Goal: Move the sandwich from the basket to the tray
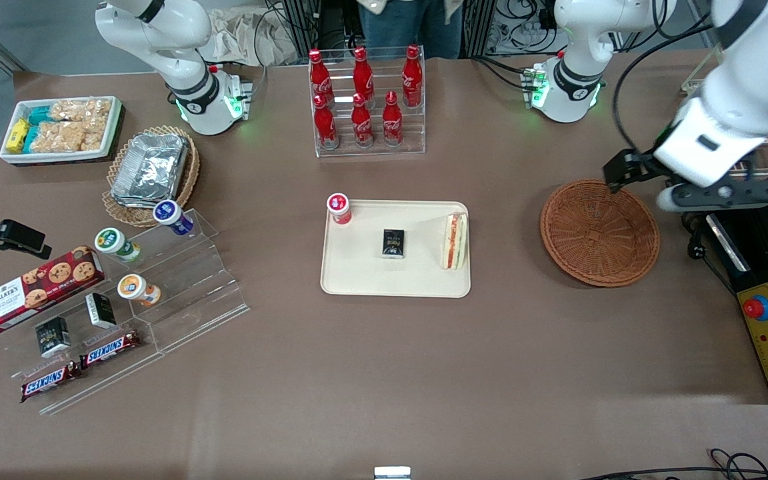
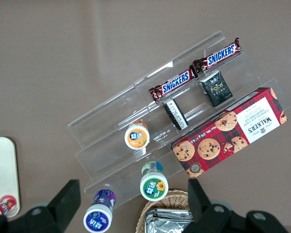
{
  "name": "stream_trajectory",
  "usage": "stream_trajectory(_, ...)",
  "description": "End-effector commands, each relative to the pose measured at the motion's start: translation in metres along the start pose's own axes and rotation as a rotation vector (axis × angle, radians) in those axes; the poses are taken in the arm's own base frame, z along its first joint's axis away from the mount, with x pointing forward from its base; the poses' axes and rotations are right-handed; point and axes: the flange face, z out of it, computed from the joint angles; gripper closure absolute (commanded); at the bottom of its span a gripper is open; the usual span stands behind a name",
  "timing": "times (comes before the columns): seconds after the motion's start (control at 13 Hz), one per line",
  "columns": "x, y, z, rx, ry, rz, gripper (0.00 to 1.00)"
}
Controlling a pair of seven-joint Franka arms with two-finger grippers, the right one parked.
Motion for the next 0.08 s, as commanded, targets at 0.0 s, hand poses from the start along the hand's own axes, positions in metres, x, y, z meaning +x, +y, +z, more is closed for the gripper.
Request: stream_trajectory(0.0, -0.0115, 0.0013, -0.0054, -0.024, -0.002, 0.028, 0.0)
